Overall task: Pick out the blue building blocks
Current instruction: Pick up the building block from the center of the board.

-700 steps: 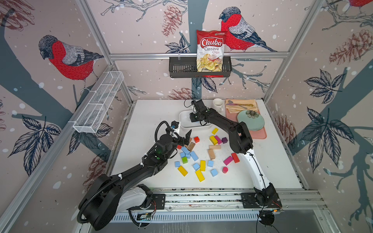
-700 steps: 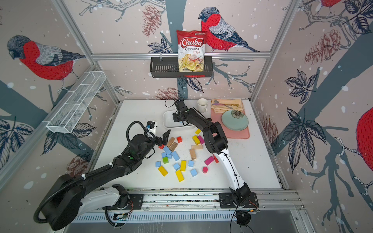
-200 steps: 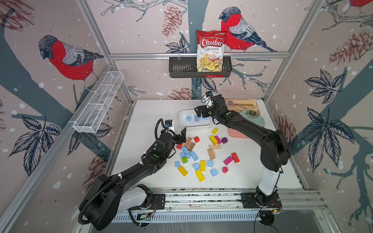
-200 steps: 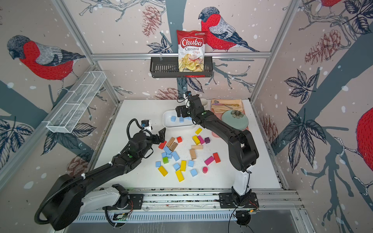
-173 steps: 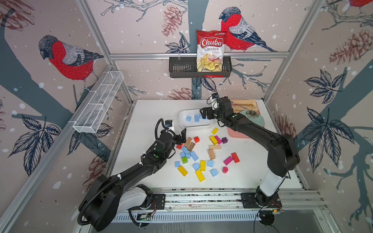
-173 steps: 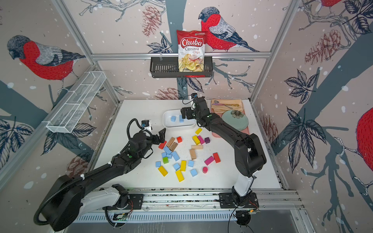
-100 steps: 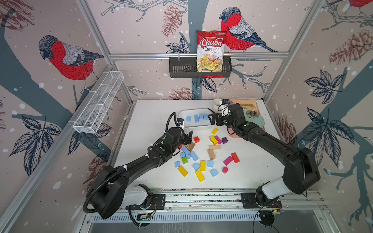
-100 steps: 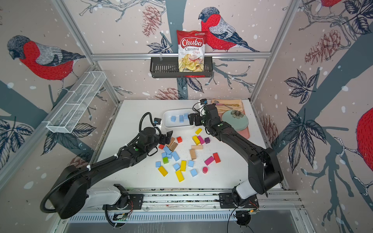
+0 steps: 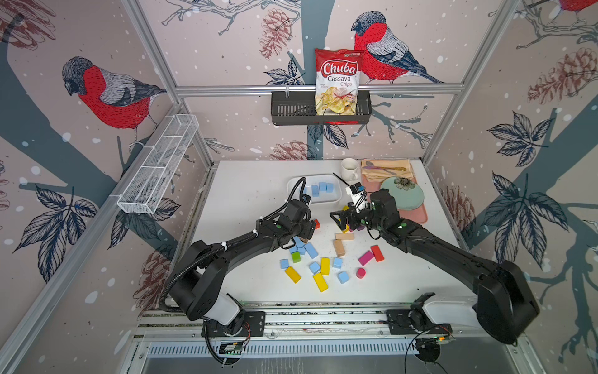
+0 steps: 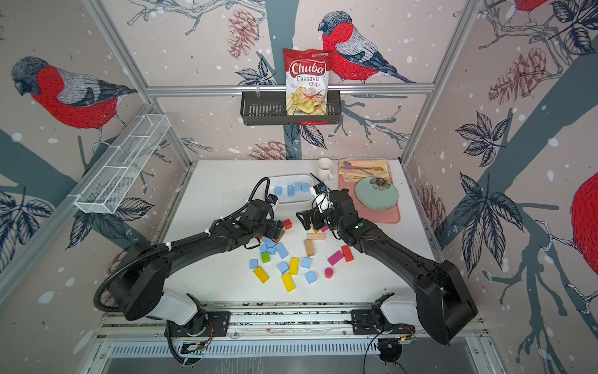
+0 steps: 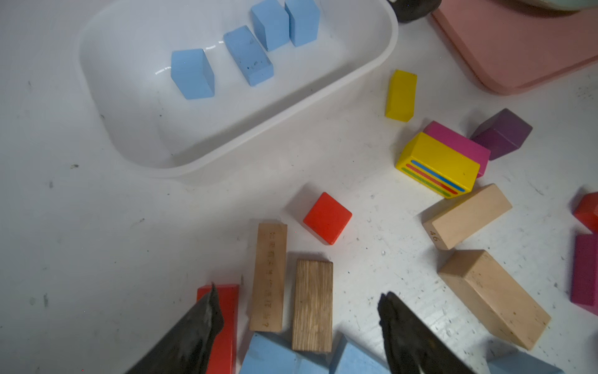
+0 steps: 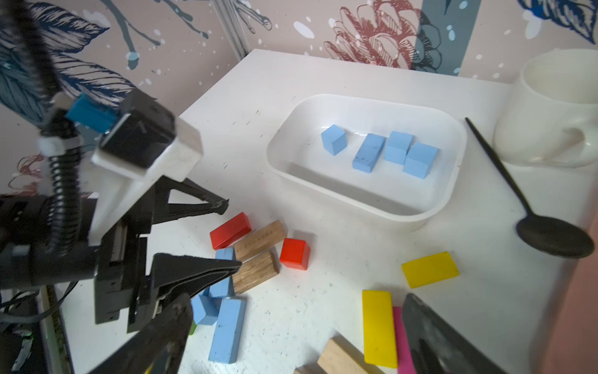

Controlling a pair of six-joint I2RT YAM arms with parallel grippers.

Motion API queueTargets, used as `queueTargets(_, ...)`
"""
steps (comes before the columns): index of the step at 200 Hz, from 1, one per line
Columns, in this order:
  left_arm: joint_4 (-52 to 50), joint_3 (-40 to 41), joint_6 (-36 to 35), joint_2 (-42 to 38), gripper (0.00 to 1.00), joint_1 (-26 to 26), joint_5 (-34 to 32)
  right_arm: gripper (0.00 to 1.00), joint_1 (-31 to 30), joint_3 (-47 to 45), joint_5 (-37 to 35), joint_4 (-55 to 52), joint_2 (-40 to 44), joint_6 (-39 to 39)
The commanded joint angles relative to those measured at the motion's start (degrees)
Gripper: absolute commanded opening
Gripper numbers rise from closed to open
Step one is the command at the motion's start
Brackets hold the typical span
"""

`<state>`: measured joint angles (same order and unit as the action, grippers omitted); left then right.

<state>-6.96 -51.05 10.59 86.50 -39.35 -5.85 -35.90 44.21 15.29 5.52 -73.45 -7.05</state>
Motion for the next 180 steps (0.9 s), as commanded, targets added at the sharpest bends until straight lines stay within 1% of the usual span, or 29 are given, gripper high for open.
queueTargets(1,-5.1,-0.6,1.6,0.0,0.79,-0.1,2.7,1.00,-2.0,-2.1,-1.6,2.2,1.2,1.7)
queueTargets(55,-8.8,1.2,3.8,-1.2,0.76,-0.3,4.5,0.99,-7.0,-4.7,-2.3,1.6,1.4,3.4)
queueTargets(93,-10.1,2.6,5.3,-1.7,0.72,-0.5,5.8,1.00,-7.6,-5.3,-3.0,2.3,1.4,3.6)
queueTargets(180,-13.1,3.9,8.3,-0.3,0.65,-2.9,5.2,1.00,-8.1,-5.7,-3.7,3.3,1.4,4.0)
